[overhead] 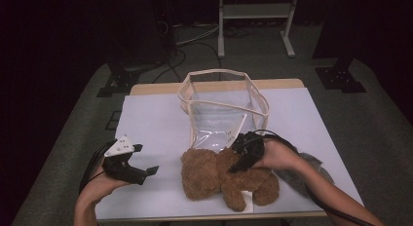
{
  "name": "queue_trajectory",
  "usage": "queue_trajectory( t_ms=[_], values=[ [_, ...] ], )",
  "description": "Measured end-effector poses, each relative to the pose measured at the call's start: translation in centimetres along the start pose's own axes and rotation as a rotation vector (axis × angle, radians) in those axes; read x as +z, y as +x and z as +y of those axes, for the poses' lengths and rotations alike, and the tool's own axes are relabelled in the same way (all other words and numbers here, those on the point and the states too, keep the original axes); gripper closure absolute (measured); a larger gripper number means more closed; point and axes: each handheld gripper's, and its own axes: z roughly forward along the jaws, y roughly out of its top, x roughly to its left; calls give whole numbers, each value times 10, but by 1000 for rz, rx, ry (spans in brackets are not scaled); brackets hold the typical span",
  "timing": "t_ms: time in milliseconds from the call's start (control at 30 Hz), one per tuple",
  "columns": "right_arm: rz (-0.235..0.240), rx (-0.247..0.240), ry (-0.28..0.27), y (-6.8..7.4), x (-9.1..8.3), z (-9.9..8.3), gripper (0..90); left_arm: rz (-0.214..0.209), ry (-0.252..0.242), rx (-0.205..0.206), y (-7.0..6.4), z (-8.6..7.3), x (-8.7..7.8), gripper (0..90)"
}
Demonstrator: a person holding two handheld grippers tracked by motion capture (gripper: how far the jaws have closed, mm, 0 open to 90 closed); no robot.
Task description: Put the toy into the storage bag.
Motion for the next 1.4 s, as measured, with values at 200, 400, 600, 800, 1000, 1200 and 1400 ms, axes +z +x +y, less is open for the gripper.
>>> queue_trajectory(
  t_ms=[200,400,600,800,1000,1200,1400],
  values=[
    [-1,-34,-7,2,-4,9,592,4,-8,-5,2,-1,-4,30],
    [-10,-48,-12,4,-11,16,597,8,-15,-9,3,-2,-6,30],
    [-12,-59,-17,7,-16,19,608,9,-20,-12,4,-2,-7,30],
    [-17,-74,-28,9,-20,22,622,10,-21,-16,5,-2,-8,30],
    [-22,-86,-37,10,-25,24,626,9,-20,-15,6,-3,-9,30],
    [-25,-97,-56,12,-31,27,630,9,-24,-21,7,-4,-9,30],
    [-21,-94,-85,15,-40,33,633,9,-23,-23,8,-5,-10,30]
  ],
)
